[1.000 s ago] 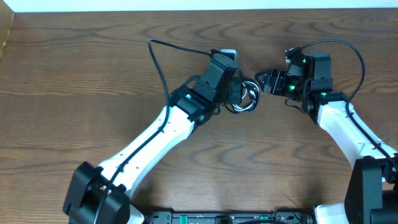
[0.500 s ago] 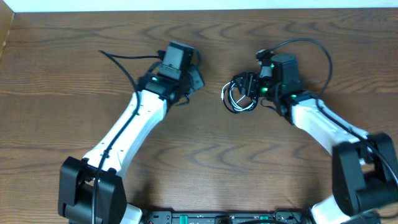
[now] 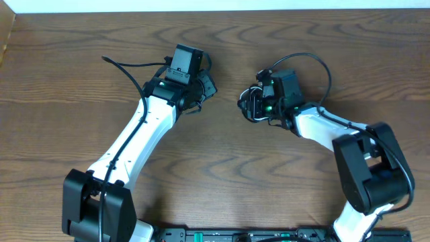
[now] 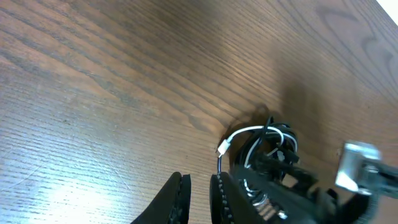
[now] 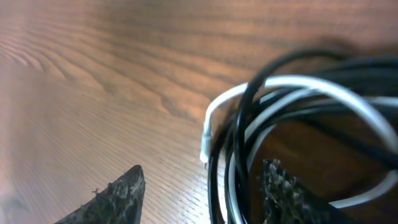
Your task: Untangle cables
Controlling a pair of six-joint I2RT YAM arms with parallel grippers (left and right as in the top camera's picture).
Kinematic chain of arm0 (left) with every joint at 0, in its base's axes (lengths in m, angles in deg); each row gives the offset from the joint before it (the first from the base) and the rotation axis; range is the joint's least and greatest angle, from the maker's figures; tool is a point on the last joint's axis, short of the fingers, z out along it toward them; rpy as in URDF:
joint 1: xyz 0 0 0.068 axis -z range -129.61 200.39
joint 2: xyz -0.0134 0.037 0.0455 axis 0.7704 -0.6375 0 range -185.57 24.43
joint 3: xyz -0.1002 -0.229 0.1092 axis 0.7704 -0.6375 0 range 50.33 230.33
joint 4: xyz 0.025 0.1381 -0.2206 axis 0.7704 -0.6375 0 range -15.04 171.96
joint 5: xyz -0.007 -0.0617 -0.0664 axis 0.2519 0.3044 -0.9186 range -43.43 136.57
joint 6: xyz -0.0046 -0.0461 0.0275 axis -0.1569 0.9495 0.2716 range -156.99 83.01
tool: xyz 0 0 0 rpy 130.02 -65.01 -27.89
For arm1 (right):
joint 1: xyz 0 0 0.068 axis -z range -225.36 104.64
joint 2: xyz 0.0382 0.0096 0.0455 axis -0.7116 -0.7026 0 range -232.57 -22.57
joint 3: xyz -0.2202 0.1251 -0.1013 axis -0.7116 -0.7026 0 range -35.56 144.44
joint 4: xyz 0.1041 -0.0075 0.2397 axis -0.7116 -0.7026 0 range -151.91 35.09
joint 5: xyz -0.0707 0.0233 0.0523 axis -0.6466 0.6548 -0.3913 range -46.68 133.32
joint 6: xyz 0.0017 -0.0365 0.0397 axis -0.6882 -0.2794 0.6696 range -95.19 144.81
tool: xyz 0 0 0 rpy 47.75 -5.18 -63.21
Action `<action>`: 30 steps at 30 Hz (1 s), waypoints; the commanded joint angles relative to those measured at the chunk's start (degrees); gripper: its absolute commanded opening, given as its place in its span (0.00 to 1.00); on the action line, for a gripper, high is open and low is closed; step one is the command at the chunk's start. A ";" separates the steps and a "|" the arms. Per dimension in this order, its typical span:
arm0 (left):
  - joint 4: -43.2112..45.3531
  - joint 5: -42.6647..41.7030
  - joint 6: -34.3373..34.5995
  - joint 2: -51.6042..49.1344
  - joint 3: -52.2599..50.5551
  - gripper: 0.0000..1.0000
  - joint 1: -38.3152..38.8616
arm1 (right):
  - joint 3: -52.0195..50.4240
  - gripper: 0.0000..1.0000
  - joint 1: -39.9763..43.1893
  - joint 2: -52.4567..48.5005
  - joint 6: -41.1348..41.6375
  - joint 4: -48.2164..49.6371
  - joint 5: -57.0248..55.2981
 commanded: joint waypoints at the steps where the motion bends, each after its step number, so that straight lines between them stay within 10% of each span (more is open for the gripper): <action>1: -0.22 0.09 0.11 -0.42 0.13 0.17 -0.13 | 0.55 0.53 -0.66 -2.10 -0.48 -0.39 -1.07; 8: -0.74 0.11 0.09 -0.42 0.13 0.17 -0.13 | 0.55 0.42 -0.66 -4.92 3.78 -0.33 -5.42; 18: -0.81 0.09 0.07 -0.42 0.13 0.09 -0.13 | 0.57 0.01 2.60 -3.91 2.78 7.37 6.21; 30: 8.37 -23.58 -8.11 -0.42 0.13 0.14 -0.07 | 0.59 0.01 15.91 3.98 10.29 20.41 35.63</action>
